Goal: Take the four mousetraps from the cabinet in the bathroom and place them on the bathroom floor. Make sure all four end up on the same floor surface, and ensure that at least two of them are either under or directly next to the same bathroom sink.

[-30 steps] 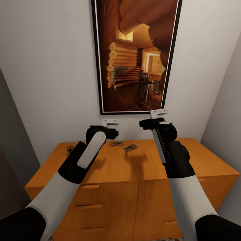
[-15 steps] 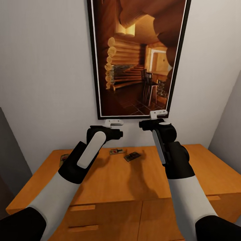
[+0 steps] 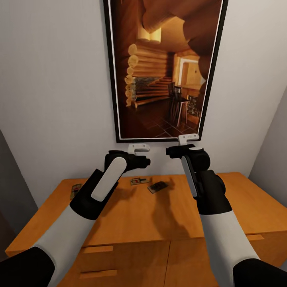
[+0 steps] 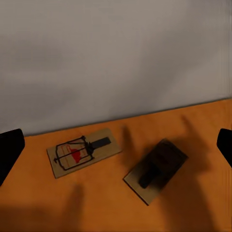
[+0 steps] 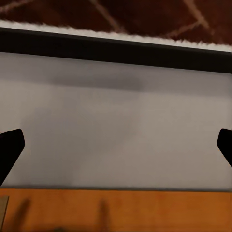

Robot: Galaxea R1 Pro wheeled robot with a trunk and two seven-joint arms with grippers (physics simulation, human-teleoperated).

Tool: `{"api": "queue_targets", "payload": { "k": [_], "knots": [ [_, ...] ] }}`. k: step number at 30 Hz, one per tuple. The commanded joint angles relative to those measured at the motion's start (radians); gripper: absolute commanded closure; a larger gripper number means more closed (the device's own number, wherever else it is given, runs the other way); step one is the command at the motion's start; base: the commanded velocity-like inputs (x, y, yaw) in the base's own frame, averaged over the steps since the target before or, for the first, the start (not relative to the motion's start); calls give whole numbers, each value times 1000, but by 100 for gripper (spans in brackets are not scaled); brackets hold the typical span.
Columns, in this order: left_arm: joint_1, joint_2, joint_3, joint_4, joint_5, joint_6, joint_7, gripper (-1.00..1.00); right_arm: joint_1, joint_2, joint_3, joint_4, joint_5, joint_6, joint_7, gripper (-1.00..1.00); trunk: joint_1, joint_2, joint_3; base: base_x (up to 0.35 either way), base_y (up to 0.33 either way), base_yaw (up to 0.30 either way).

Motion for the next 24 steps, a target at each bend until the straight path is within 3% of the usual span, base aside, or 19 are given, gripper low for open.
{"api": "queue_targets", "payload": {
  "k": [1, 14, 24],
  "knots": [
    [-1, 0, -1, -1, 11, 2, 10, -100, -1, 0, 1, -1, 8, 6, 2, -100, 0, -1, -1, 2, 0, 0],
    [-1, -1, -3, -1, 20, -4, 10, -100, 8, 0, 0, 2, -2, 6, 3, -100, 0, -1, -1, 0, 0, 0],
    [-1, -1, -3, -2, 21, -22, 10, -100, 12, -3, -1, 5, -84, 7, 4, -100, 0, -1, -1, 0, 0, 0]
  ]
}}
